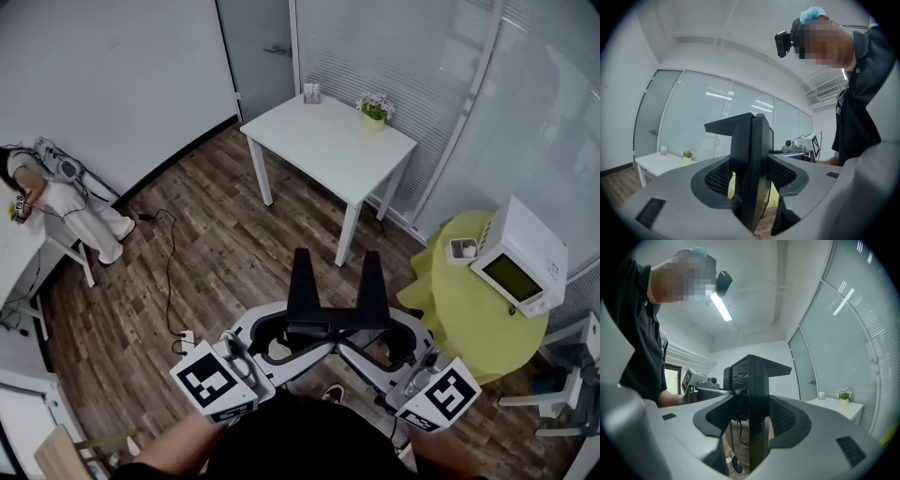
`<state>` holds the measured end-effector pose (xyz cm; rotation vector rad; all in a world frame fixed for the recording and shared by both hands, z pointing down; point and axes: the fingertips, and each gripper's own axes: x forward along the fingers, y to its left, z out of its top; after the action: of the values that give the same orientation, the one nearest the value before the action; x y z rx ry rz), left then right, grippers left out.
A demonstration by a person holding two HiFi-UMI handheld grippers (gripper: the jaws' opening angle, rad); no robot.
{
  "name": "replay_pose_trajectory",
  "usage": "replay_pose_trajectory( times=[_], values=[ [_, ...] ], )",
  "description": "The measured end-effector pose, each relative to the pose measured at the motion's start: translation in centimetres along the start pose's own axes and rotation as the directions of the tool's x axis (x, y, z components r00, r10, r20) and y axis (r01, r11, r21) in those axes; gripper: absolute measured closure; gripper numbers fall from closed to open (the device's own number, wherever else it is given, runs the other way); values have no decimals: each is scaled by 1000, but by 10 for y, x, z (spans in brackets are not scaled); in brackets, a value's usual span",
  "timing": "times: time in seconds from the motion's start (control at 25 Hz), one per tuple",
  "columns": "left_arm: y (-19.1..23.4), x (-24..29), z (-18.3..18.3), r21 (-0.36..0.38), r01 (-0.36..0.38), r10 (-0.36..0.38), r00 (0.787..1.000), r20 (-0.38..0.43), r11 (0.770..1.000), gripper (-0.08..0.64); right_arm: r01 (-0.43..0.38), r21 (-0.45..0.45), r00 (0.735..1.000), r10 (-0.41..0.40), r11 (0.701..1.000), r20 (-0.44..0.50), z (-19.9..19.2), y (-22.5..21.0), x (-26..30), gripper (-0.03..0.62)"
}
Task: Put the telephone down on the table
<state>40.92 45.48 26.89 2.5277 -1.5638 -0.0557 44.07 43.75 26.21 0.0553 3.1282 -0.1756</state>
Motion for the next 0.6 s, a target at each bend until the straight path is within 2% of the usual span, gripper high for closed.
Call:
replay_pose_trajectory(
  times=[0.36,0.6],
  values=[
    [-12,12,1,15,-57,57,998,17,998,319,-57,-2,998,57,998,6,2,-7,-15,347],
    [0,16,-3,9,-71,71,997,7,997,319,-63,19,998,63,998,13,-2,-16,-8,347]
  ],
)
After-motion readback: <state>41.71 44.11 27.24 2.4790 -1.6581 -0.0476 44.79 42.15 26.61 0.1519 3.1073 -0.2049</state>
